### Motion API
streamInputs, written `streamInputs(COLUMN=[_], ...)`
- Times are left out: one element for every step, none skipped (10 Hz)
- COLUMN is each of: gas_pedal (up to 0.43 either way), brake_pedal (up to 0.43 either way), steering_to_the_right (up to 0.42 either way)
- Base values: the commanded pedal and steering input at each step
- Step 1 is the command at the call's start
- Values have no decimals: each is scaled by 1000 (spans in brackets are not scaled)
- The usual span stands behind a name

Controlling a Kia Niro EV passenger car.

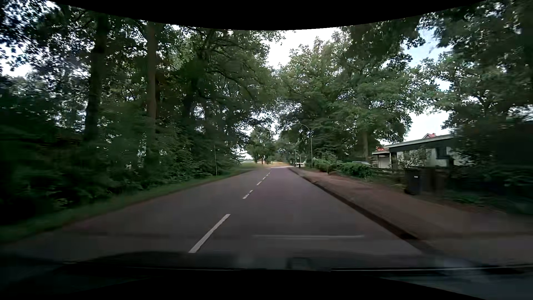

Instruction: Follow the waypoints while adhering to traffic rules and regulations

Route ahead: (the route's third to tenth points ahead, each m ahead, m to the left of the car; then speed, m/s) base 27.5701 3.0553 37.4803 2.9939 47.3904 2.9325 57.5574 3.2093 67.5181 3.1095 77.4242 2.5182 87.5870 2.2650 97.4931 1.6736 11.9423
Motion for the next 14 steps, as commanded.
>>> streamInputs(gas_pedal=[138, 138, 138, 138, 138, 138, 138, 138, 138, 138, 138, 138, 138, 138], brake_pedal=[0, 0, 0, 0, 0, 0, 0, 0, 0, 0, 0, 0, 0, 0], steering_to_the_right=[-4, -4, -4, -3, -4, -3, -3, -3, -3, -2, -2, -2, -2, -1])
